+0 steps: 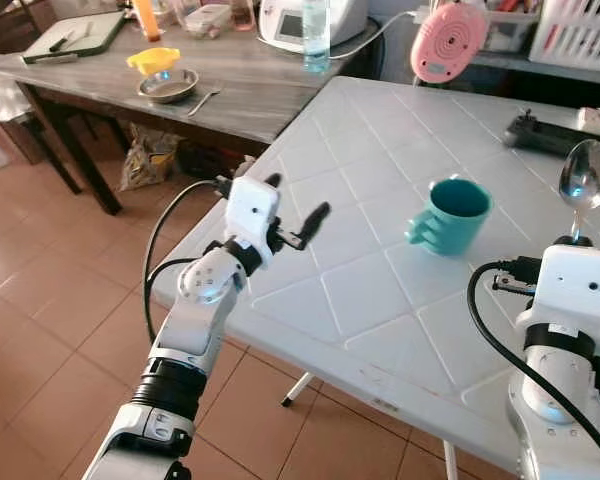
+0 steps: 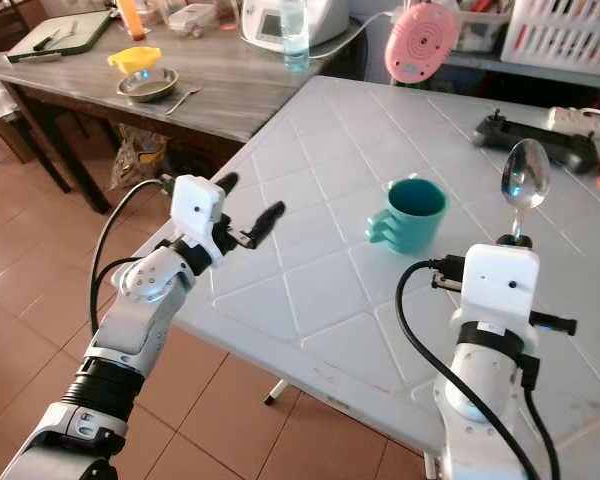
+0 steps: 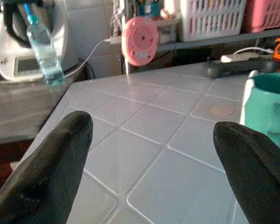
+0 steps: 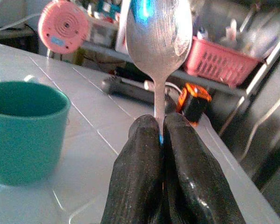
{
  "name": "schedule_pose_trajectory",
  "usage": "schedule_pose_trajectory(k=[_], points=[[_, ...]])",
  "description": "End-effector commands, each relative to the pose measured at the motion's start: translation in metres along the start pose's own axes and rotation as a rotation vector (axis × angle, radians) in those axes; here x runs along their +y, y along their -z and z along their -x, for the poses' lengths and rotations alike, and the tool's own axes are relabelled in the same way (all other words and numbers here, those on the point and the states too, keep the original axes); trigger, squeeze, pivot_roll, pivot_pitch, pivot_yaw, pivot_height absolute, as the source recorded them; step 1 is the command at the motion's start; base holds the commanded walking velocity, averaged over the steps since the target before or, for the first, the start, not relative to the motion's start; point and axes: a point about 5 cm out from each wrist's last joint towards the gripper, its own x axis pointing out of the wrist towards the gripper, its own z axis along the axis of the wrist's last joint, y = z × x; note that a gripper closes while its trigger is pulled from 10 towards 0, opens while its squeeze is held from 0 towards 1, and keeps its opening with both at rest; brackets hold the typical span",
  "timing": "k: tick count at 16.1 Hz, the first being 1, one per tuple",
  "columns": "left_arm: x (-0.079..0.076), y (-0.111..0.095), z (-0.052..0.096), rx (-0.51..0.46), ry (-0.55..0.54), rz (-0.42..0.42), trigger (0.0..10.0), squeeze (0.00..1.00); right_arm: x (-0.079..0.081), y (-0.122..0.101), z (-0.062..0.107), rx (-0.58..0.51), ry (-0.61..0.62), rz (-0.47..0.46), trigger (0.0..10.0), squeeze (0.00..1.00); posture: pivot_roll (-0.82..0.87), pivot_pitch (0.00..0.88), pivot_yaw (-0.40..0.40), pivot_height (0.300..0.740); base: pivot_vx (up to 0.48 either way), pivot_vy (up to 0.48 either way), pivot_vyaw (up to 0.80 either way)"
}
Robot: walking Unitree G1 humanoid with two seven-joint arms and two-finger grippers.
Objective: Setting the table
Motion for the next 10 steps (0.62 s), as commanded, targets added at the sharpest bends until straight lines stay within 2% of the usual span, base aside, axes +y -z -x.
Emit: schedule_pose_trajectory(k=[1,3,7,10], points=[[0.005,0.000,0.000,0.011,-0.033,-0.015,10.0,0.00,-0.004,-0.001,0.000,-0.007,0.010,-0.007,10.0,0.00,-0.07,0.095,0.077,0.740,0.000,0.000,-0.78],[0.014,0.001,0.001,0.015,-0.113,-0.022,10.0,0.00,-0.004,0.000,0.000,-0.010,0.006,-0.005,10.0,0.00,-0.07,0.095,0.074,0.740,0.000,0.000,-0.77],[0.016,0.004,0.003,0.028,-0.132,-0.027,10.0,0.00,-0.004,-0.002,-0.001,-0.022,-0.008,-0.005,10.0,0.00,-0.07,0.094,0.066,0.740,0.000,0.000,-0.77],[0.016,0.004,0.002,0.030,-0.136,-0.026,10.0,0.00,-0.003,-0.002,-0.001,-0.029,-0.016,-0.008,10.0,0.00,-0.07,0.092,0.066,0.740,0.000,0.349,0.00]])
